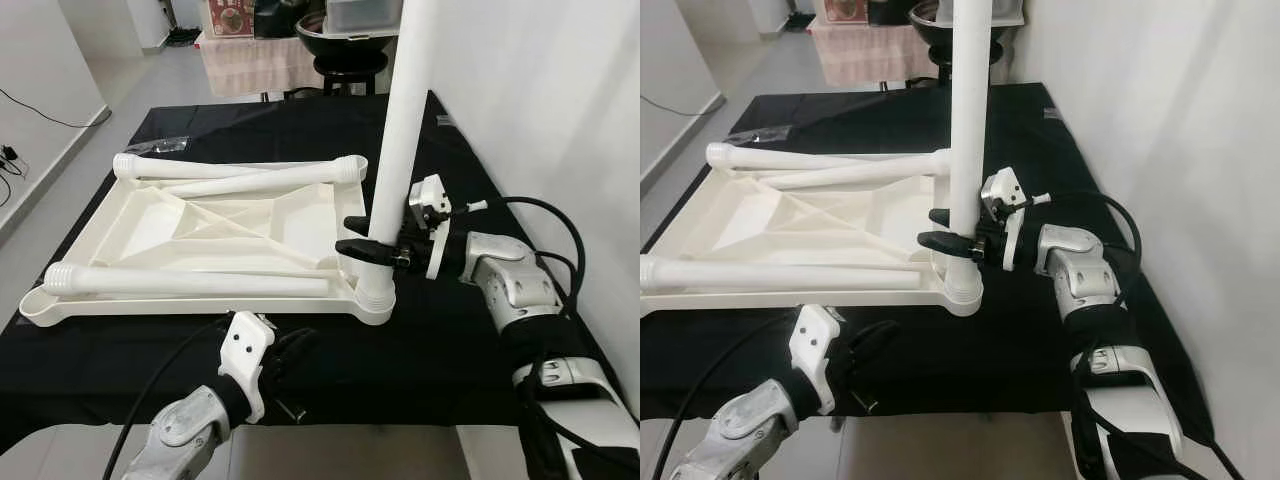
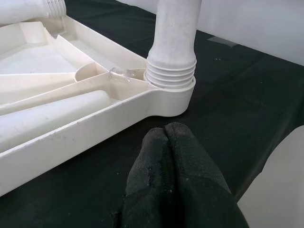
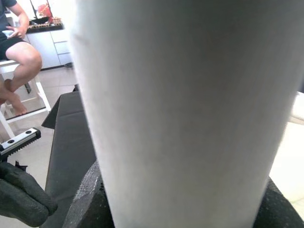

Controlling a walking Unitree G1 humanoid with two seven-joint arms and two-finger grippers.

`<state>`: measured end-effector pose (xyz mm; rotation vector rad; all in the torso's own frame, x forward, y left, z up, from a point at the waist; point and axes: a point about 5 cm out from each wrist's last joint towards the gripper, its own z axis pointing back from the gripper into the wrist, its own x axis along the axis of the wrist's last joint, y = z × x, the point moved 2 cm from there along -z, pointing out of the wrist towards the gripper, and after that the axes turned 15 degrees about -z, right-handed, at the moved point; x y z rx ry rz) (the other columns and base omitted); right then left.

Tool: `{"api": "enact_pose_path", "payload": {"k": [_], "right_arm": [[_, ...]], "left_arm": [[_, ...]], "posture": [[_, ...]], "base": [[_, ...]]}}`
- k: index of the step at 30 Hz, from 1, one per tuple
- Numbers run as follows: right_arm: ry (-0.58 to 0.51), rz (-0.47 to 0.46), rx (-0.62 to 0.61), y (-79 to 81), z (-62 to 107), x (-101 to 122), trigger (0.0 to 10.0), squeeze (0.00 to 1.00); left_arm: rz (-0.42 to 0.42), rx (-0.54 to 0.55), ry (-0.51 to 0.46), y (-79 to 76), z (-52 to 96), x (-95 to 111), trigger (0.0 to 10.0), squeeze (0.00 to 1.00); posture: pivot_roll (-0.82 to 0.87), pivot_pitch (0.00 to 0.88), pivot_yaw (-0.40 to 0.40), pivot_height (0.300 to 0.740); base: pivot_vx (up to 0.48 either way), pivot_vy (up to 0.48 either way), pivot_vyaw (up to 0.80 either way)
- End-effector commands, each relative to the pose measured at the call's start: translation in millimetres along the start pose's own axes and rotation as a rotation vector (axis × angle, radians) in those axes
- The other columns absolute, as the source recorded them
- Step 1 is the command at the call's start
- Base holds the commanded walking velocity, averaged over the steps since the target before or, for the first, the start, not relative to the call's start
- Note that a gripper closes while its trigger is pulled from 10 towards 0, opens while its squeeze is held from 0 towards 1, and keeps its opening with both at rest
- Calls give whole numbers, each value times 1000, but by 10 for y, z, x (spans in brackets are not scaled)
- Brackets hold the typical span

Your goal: Building children table

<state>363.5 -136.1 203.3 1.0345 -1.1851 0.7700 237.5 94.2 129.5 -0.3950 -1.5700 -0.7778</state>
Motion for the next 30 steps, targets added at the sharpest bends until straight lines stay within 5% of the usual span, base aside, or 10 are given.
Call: {"api": "enact_pose_path", "payload": {"k": [1,6,9,13,21,22,23,24,25,30], "right_arm": [[8,-34,32,24,-17,-61,0,0],[28,-54,-202,11,-37,-425,0,0],[-37,-90,-813,50,11,-882,0,0],[-17,-50,-919,111,52,-944,0,0],[14,-30,-842,33,-59,-918,0,0],[6,-48,-836,19,-58,-912,10000,0],[-24,-80,-832,6,-37,-875,10000,494],[-24,-80,-832,6,-37,-875,10000,494],[-41,-100,-828,5,-31,-849,10000,1000],[-122,-144,-783,-7,-68,-660,10000,1000]], "left_arm": [[2,-3,18,-21,9,-25,10000,0],[4,0,15,-17,17,-18,10000,0],[6,9,10,25,38,-10,10000,0],[21,8,2,62,34,-21,10000,0],[14,4,1,89,-15,-30,10000,0],[6,16,4,101,-16,-34,10000,0],[-2,26,10,111,-21,-41,10000,0],[-2,26,10,111,-21,-41,10000,0],[-3,27,12,111,-24,-44,10000,0],[2,19,14,101,-35,-55,10000,0]], "posture": [[47,85,-1,740],[39,93,-24,740],[14,107,-7,740],[-35,82,19,740],[-2,77,-5,740],[1,72,0,740],[6,67,-1,740],[6,67,-1,740],[6,67,-1,740],[11,63,0,740]], "base": [[0,0,0],[0,0,0],[0,0,0],[0,0,0],[0,0,0],[0,0,0],[0,0,0],[0,0,0],[0,0,0],[0,0,0]]}}
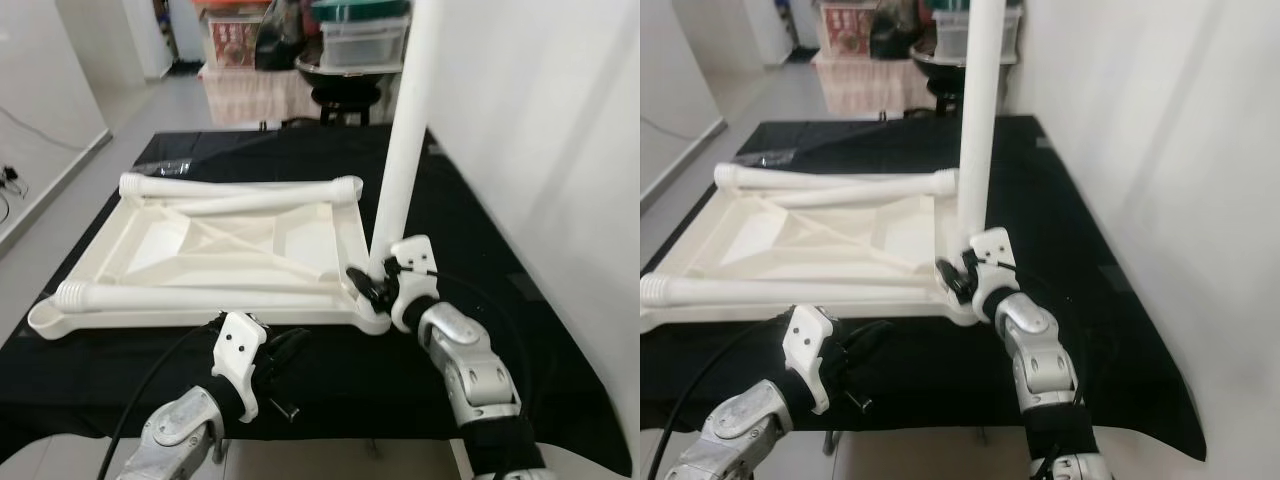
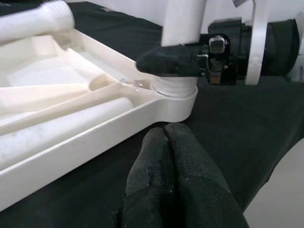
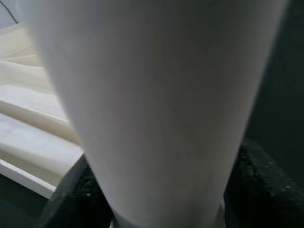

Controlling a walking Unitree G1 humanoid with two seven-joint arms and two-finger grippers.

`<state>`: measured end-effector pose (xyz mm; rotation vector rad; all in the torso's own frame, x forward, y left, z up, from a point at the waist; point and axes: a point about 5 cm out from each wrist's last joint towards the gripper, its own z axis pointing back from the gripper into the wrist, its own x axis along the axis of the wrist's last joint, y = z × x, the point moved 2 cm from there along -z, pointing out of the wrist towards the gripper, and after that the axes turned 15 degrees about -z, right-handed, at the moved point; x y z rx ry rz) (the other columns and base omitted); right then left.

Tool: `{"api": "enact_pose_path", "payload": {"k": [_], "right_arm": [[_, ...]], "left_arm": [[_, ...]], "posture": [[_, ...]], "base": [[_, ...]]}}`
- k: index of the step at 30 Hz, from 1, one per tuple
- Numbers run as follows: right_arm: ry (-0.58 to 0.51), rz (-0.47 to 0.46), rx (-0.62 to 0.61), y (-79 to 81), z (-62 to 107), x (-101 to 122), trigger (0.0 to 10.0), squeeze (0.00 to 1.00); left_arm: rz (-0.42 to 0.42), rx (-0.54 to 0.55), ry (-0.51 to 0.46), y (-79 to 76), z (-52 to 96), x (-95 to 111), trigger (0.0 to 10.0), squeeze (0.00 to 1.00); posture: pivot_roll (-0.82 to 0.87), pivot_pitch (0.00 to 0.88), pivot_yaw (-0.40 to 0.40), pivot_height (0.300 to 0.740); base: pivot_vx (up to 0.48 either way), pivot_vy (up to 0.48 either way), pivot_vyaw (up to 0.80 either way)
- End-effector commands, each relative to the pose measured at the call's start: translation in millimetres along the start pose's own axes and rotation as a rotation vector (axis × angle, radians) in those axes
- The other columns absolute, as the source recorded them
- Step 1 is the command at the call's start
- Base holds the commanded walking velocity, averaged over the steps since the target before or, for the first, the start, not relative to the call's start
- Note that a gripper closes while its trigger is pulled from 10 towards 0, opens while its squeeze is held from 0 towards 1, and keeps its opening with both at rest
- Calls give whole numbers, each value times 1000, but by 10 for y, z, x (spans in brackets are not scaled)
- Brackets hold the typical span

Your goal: Building children table

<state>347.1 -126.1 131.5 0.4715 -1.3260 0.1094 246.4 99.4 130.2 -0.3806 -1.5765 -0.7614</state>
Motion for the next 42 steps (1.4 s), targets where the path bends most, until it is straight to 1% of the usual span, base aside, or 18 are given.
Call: {"api": "enact_pose_path", "payload": {"k": [1,2,3,4,5,8,13,15,20,21,22,25,32,36,39,40,41,42], "right_arm": [[-26,-43,35,3,-37,116,10000,1000],[-35,-25,179,82,-64,234,10000,0],[-40,-7,282,138,-71,315,10000,0],[-40,9,345,171,-70,360,10000,0],[-40,17,376,186,-68,382,10000,0],[6,101,542,187,-66,484,10000,0],[35,125,625,165,-63,552,10000,0],[57,116,703,130,-72,672,10000,0],[63,109,743,106,-86,735,9765,0],[64,102,755,102,-90,747,3804,0],[75,98,787,107,-82,747,0,0],[93,97,824,112,-66,732,0,0],[108,92,830,87,-49,670,0,0],[115,109,780,44,-20,567,0,0],[115,109,780,44,-20,567,0,0],[125,122,726,39,3,464,0,0],[28,34,361,-63,-107,342,0,0],[-5,-5,88,-183,-72,175,0,0]], "left_arm": [[1,-2,14,3,-7,-38,10000,0],[2,-4,13,-3,-18,-37,10000,0],[2,-5,12,-7,-26,-36,10000,0],[2,-5,12,-9,-31,-36,10000,0],[2,-5,12,-10,-33,-35,10000,0],[-2,-4,10,-23,-50,-30,10000,0],[-2,-3,9,-26,-56,-30,10000,0],[-1,-6,10,-26,-56,-33,10000,0],[0,-8,11,-27,-56,-35,10000,0],[0,-9,11,-28,-57,-34,10000,0],[1,-10,11,-32,-58,-35,10000,0],[2,-13,12,-39,-60,-36,10000,0],[5,-16,11,-51,-66,-36,10000,0],[8,-17,9,-58,-66,-33,10000,0],[8,-17,9,-58,-66,-33,10000,0],[10,-17,8,-59,-61,-31,10000,0],[11,-16,7,-54,-47,-25,10000,0],[12,-15,6,-47,-35,-22,10000,0]], "posture": [[11,63,0,740],[10,62,-4,740],[10,62,-4,740],[10,62,-4,740],[10,62,-4,740],[20,62,-12,740],[25,60,-11,740],[28,60,-11,740],[31,61,-10,740],[30,62,-9,740],[32,64,-6,740],[32,64,-7,740],[22,66,-8,740],[9,69,-9,740],[9,69,-9,740],[4,72,-13,740],[0,83,-17,740],[-3,88,-12,740]], "base": [[0,0,0],[0,0,0],[0,0,0],[0,0,0],[0,0,0],[0,0,0],[0,0,0],[0,0,0],[0,0,0],[0,0,0],[0,0,0],[0,0,0],[0,0,0],[0,0,0],[0,0,0],[0,0,0],[0,0,0],[0,0,0]]}}
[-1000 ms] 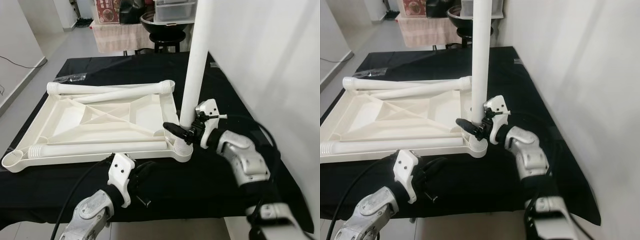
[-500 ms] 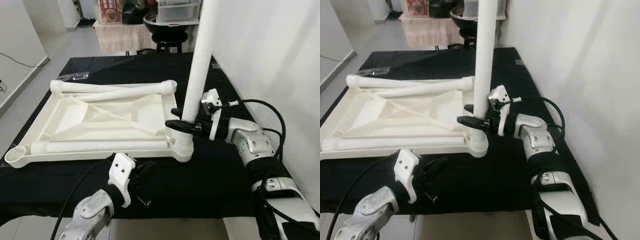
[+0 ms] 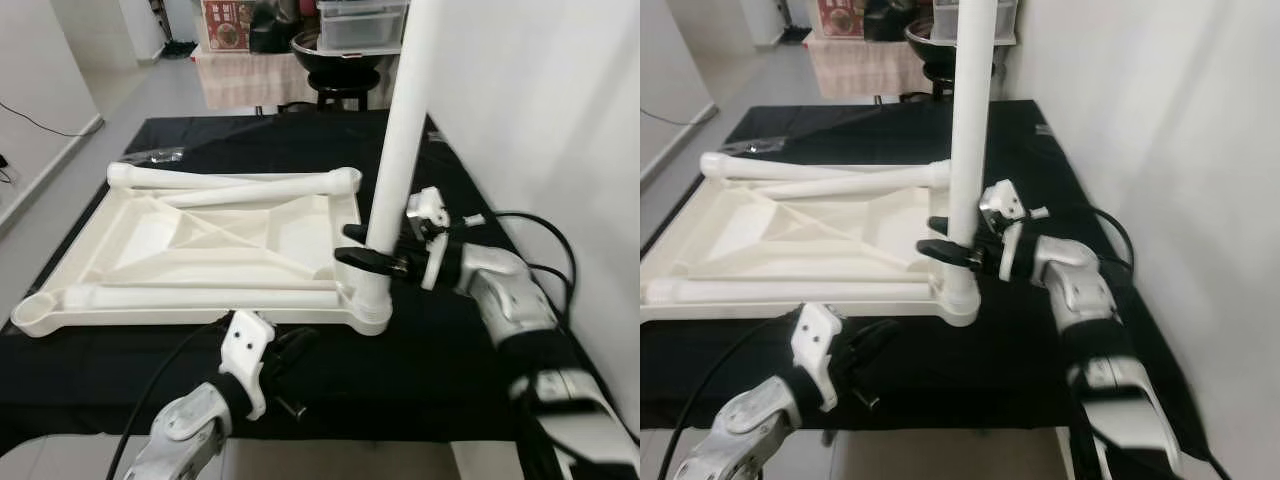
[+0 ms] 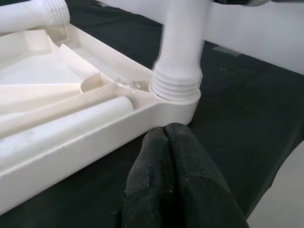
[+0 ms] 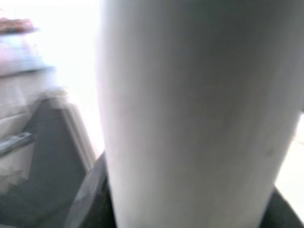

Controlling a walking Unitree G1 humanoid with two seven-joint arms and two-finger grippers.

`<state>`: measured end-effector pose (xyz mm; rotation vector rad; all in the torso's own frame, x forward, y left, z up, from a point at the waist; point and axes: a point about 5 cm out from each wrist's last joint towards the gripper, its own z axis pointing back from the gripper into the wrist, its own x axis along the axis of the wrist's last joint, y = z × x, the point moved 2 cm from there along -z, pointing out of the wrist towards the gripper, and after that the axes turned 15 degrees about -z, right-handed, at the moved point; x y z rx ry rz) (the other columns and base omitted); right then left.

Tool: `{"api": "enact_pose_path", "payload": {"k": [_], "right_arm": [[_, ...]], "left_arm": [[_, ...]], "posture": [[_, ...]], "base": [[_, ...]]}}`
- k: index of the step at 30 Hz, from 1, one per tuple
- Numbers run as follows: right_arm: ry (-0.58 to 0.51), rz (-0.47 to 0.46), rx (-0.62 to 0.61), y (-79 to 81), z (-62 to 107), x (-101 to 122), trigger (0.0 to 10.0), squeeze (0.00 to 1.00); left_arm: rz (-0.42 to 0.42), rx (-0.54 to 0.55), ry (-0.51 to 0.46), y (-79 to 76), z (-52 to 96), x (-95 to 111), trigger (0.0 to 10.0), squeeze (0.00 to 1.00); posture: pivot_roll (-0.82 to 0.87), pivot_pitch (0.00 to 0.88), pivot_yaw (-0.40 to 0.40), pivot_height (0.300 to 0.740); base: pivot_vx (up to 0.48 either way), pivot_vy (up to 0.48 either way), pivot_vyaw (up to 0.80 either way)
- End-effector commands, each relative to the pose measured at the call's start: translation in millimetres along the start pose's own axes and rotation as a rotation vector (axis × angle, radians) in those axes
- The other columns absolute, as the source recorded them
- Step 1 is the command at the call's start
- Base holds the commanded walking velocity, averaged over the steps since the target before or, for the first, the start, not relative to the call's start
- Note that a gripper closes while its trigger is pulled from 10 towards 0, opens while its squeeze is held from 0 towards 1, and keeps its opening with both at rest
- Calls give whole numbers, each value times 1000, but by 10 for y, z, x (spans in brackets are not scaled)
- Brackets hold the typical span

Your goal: Building children table

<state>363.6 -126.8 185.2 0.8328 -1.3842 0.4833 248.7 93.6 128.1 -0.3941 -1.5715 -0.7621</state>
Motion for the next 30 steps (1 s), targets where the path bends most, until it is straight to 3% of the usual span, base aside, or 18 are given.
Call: {"api": "enact_pose_path", "payload": {"k": [1,2,3,4,14,15,16,17,19,21,22,23,24,27,30], "right_arm": [[58,-82,-390,-207,128,-392,0,0],[61,-97,-500,-136,199,-558,0,0],[66,-105,-528,-71,232,-650,0,0],[80,-80,-467,24,201,-666,0,0],[82,-55,-450,9,98,-636,0,0],[95,-43,-470,31,97,-642,1882,0],[95,-43,-470,31,97,-642,1882,0],[100,-49,-450,69,81,-628,10000,1000],[96,-68,-401,115,44,-600,10000,1000],[47,-108,-191,300,-83,-391,10000,1000],[47,-108,-191,300,-83,-391,10000,1000],[34,-101,-72,347,-119,-264,10000,0],[34,-101,-72,347,-119,-264,10000,0],[71,-19,198,385,-113,-43,10000,0],[98,14,250,381,-95,-24,10000,0]], "left_arm": [[3,-5,6,-14,20,-8,10000,0],[4,-4,6,-9,30,-5,10000,0],[5,-3,5,-6,34,-3,10000,0],[5,-5,6,-2,35,-7,10000,0],[38,-20,-2,9,17,-22,10000,0],[37,-11,-2,14,16,-22,10000,0],[37,-11,-2,14,16,-22,10000,0],[35,-4,-3,18,13,-20,10000,0],[33,1,-3,19,9,-17,10000,0],[32,1,-5,16,1,-10,10000,0],[32,1,-5,16,1,-10,10000,0],[34,-2,-6,15,-2,-9,10000,0],[34,-2,-6,15,-2,-9,10000,0],[36,-9,-7,7,-9,-8,10000,0],[36,-10,-7,6,-10,-8,10000,0]], "posture": [[-3,88,-12,740],[-9,90,-9,740],[-9,90,-9,740],[-10,87,-1,740],[-14,74,-7,740],[-12,69,-8,740],[-12,69,-8,740],[-10,70,-12,740],[-11,72,-12,740],[-11,72,-4,740],[-11,72,-4,740],[-11,72,-4,740],[-11,72,-4,740],[-5,71,-10,740],[-5,71,-11,740]], "base": [[0,0,0],[0,0,0],[0,0,0],[0,0,0],[0,0,0],[0,0,0],[0,0,0],[0,0,0],[0,0,0],[0,0,0],[0,0,0],[0,0,0],[0,0,0],[0,0,0],[0,0,0]]}}
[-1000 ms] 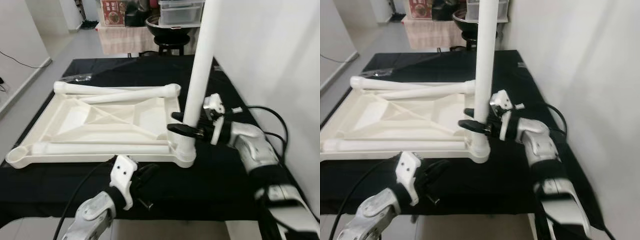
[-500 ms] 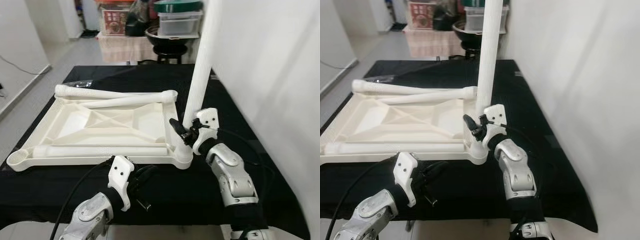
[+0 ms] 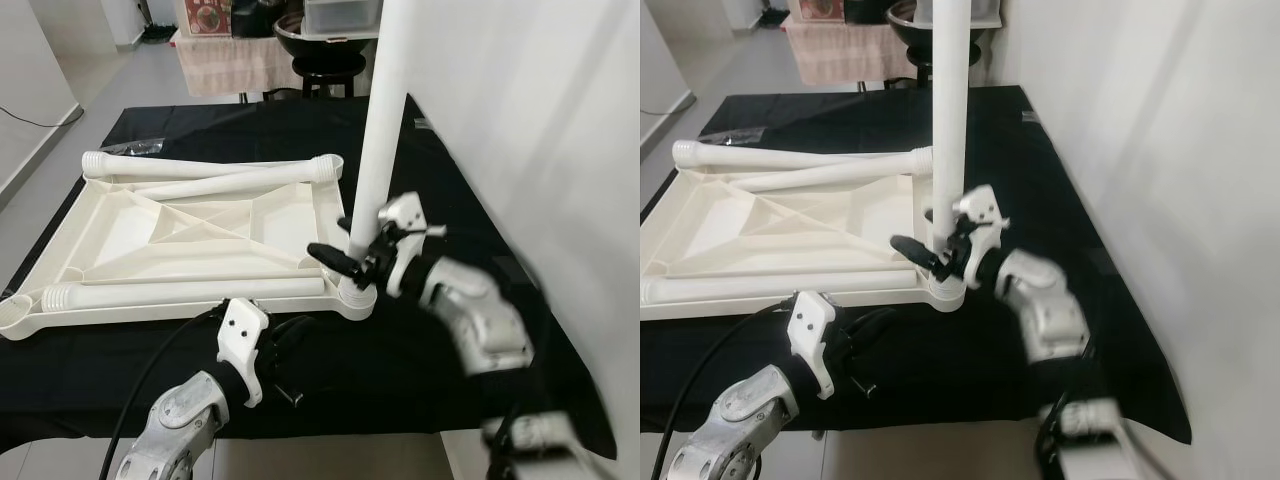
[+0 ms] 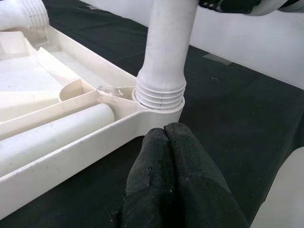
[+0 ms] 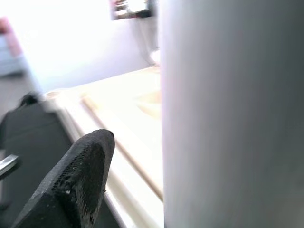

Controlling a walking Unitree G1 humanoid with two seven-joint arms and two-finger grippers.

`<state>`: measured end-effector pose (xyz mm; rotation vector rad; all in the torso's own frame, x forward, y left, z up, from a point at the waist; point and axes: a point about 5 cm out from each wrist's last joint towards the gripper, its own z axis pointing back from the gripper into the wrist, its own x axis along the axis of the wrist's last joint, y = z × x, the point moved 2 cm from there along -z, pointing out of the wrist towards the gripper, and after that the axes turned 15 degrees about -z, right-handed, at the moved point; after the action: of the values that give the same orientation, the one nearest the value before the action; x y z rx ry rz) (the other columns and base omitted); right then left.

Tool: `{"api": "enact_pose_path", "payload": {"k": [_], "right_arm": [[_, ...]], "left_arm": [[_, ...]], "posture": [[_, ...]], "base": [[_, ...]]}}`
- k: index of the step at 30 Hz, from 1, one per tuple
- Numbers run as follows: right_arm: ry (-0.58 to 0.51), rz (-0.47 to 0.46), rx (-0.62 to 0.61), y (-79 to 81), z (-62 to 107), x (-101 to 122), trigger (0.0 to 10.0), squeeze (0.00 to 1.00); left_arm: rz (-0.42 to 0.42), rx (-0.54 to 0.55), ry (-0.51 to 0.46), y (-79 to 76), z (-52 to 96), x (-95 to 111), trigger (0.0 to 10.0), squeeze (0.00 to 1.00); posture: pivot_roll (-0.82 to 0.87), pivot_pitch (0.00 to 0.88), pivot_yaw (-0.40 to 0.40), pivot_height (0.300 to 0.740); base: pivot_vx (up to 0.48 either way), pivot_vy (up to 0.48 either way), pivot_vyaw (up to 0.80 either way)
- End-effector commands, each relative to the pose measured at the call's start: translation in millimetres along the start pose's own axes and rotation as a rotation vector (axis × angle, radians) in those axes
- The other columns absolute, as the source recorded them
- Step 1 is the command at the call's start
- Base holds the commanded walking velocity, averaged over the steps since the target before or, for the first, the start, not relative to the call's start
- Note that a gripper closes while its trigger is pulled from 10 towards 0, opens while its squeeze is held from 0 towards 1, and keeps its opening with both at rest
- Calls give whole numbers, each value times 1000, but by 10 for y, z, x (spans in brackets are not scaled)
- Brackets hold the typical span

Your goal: Building children table

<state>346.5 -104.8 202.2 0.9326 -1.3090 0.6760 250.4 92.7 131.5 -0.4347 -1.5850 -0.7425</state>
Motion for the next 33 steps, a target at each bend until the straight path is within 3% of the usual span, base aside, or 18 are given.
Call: {"api": "enact_pose_path", "payload": {"k": [1,7,8,10,11,25,27,28,30,31,33], "right_arm": [[79,-16,171,48,-19,-65,10000,0],[92,-58,244,-20,-14,41,10000,0],[90,-65,243,-57,-26,60,3020,0],[90,-68,246,-82,-32,71,3020,0],[87,-79,249,-102,-40,86,0,0],[92,-88,278,-161,63,31,0,0],[88,-70,210,-196,105,-1,0,0],[81,-65,111,-222,134,-64,0,0],[37,-126,-129,-252,152,-247,0,0],[-62,-184,-400,-277,151,-446,0,0],[-62,-184,-400,-277,151,-446,0,0]], "left_arm": [[8,-1,19,-9,10,-40,10000,0],[10,0,19,-15,11,-42,10000,0],[11,0,20,-18,12,-43,10000,0],[11,-1,20,-20,12,-44,10000,0],[11,-1,21,-23,13,-43,10000,0],[14,-1,17,-40,13,-30,10000,0],[14,-1,16,-39,16,-25,10000,0],[15,-1,15,-35,21,-20,10000,0],[15,0,14,-24,35,-13,10000,0],[14,1,14,-13,43,-11,10000,0],[14,1,14,-13,43,-11,10000,0]], "posture": [[2,71,-12,740],[9,72,-13,740],[11,72,-14,740],[11,72,-14,740],[13,75,-15,740],[9,81,-13,740],[1,91,-13,740],[-3,95,-18,740],[-8,99,-16,740],[-16,102,-7,740],[-16,102,-7,740]], "base": [[0,0,0],[0,0,0],[0,0,0],[0,0,0],[0,0,0],[0,0,0],[0,0,0],[0,0,0],[0,0,0],[0,0,0],[0,0,0]]}}
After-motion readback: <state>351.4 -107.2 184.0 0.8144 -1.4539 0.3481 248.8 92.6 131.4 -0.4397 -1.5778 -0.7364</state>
